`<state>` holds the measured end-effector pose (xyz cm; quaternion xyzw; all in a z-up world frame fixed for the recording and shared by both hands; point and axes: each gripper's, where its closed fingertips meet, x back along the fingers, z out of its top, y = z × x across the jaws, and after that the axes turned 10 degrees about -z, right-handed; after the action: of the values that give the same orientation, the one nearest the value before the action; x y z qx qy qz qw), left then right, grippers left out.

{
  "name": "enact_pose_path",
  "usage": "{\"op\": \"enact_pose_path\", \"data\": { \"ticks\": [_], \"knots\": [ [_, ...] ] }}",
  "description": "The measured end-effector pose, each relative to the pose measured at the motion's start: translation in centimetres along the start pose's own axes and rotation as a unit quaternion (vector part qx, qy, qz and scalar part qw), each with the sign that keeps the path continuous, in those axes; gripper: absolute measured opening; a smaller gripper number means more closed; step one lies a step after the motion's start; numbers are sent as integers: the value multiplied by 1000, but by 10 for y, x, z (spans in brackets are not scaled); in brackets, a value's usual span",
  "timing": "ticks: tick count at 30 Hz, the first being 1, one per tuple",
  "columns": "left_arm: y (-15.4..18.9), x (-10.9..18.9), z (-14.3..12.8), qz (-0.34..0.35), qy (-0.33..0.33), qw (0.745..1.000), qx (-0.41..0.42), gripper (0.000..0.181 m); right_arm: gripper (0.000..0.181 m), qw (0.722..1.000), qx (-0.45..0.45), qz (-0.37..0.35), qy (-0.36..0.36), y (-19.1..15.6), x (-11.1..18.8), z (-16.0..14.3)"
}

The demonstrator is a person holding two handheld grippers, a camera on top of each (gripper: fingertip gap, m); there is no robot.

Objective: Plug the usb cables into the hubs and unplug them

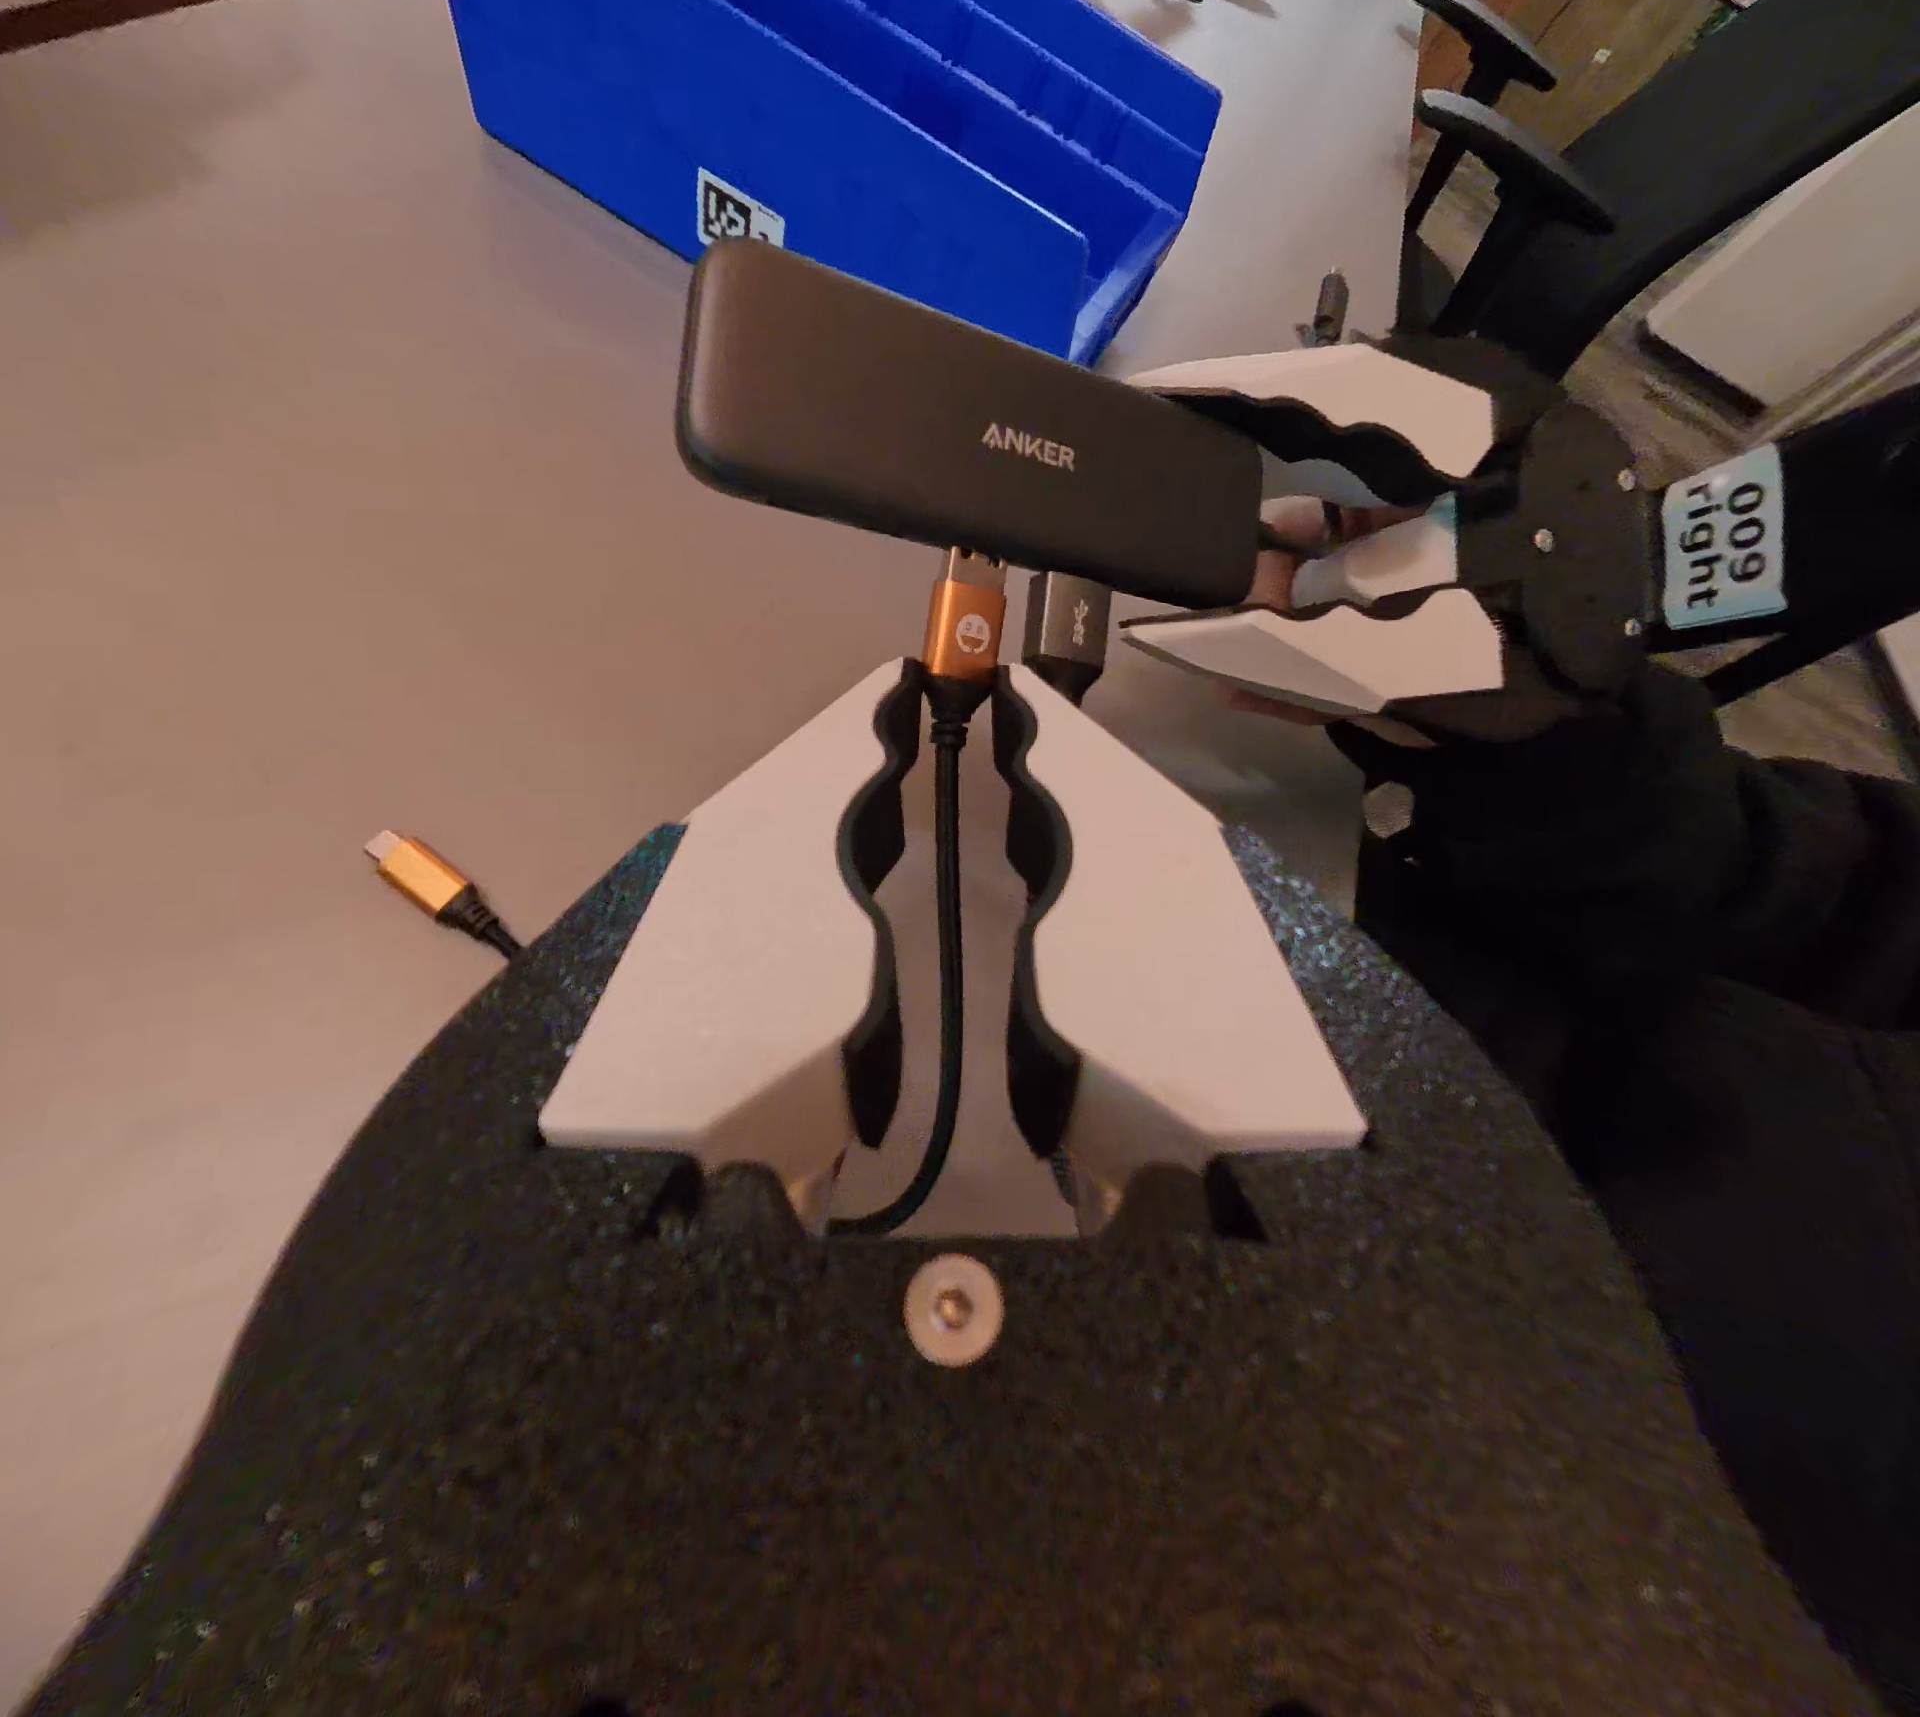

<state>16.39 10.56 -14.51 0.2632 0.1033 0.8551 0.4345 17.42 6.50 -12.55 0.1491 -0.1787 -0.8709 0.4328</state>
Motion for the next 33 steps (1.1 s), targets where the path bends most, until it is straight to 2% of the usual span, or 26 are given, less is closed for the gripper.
{"op": "enact_pose_path", "data": {
  "ticks": [5, 10, 15, 18, 20, 22, 23, 24, 26, 27, 31, 33],
  "knots": [
    [2, -5, 15, 59, 21, 993, -96, 12, 45, 995, -101, -7, -18, 11, -1, -6],
    [13, -6, 33, 98, 49, 967, -230, 13, 45, 988, -152, -7, -15, 20, 2, -3],
    [13, -5, 38, 171, 24, 925, -340, 13, 45, 993, -118, -11, -24, 23, 2, -1],
    [18, -5, 42, 181, 40, 896, -403, 12, 45, 990, -141, 9, -21, 19, 4, 2],
    [21, -6, 41, 163, 57, 894, -413, 10, 45, 987, -155, 26, -19, 16, 5, 3],
    [25, -9, 43, 132, 93, 905, -393, 0, 45, 985, -171, 33, -16, 14, 5, 7],
    [27, -9, 48, 129, 118, 910, -376, 0, 45, 982, -174, 71, -10, 1, 6, 12],
    [28, -12, 48, 124, 120, 912, -373, 0, 45, 982, -173, 80, -4, -7, 6, 18],
    [24, -10, 49, 149, 112, 901, -391, 0, 45, 988, -151, 0, -15, 7, 1, 18],
    [26, -7, 49, 147, 114, 897, -400, 0, 45, 989, -146, -9, -14, 12, 1, 19],
    [19, 12, 61, 170, 142, 908, -356, 32, 45, 981, -191, -43, 8, 44, 8, 16],
    [22, 10, 59, 150, 140, 916, -345, 31, 45, 977, -207, -51, 16, 52, 11, 16]
  ]
}}
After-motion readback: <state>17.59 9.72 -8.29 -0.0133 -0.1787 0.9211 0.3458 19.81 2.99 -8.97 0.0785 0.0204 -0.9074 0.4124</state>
